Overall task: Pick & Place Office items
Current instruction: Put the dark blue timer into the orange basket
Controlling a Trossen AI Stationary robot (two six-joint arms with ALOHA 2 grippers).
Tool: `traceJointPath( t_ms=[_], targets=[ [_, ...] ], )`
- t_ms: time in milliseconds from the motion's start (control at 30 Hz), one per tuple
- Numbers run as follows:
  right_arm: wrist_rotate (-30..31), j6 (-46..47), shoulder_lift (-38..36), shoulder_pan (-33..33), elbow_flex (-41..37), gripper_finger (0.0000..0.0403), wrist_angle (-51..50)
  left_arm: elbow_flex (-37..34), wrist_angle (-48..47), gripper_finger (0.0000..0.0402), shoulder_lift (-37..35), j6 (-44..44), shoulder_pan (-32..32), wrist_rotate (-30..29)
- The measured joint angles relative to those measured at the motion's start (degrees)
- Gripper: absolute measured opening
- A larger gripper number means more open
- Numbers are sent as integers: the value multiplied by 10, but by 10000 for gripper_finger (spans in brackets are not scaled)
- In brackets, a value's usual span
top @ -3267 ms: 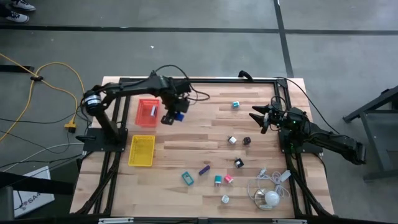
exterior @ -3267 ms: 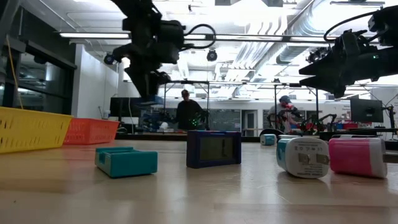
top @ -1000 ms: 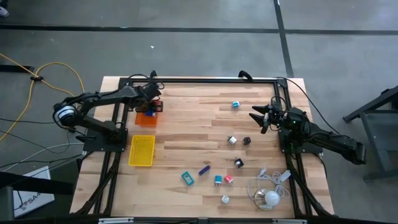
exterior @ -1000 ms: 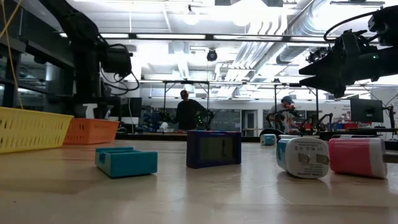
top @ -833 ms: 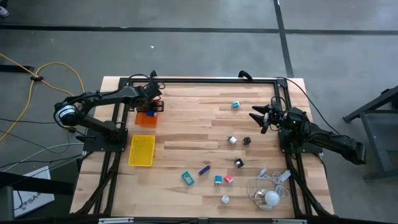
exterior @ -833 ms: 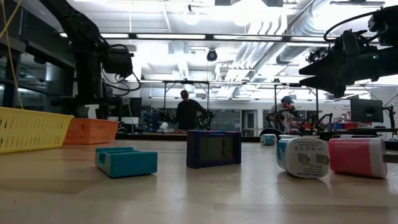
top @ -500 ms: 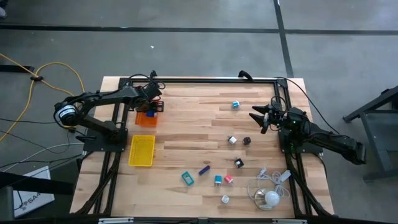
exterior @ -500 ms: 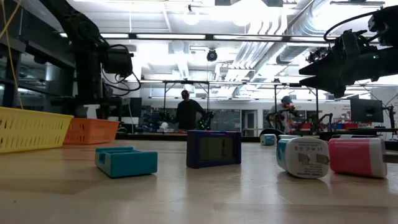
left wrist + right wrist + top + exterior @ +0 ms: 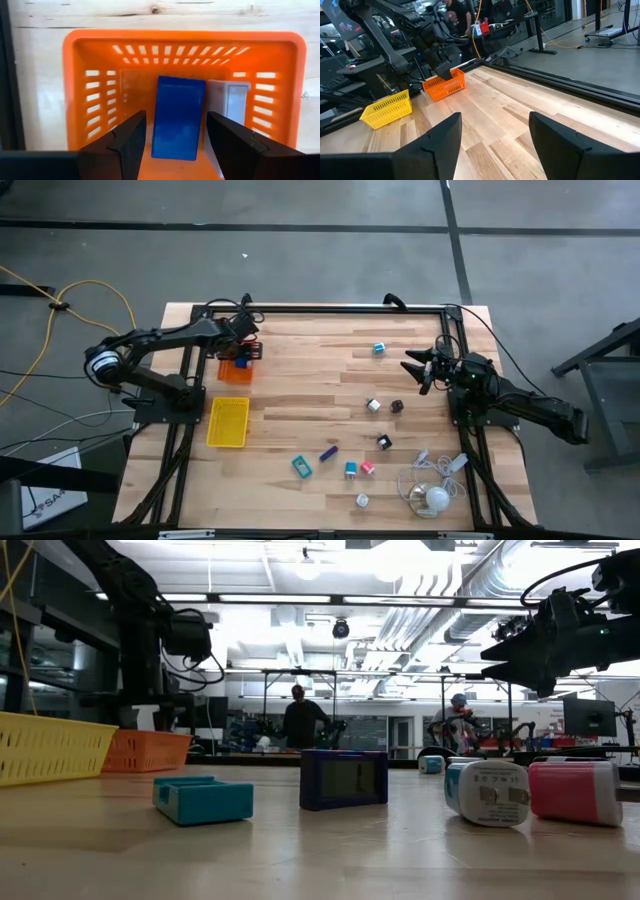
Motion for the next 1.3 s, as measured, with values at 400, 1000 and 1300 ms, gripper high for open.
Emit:
traceJointPath(
  t_ms=[400,1000,1300],
  targets=[
    [0,0,0,0,0,219,0,1,-5,203,-102,61,-2,10],
    [0,0,0,0,0,219,0,2,96,203,-180,190,-202,39],
    [0,0,0,0,0,219,0,2,245,203,-111,228,-340,77]
  ],
)
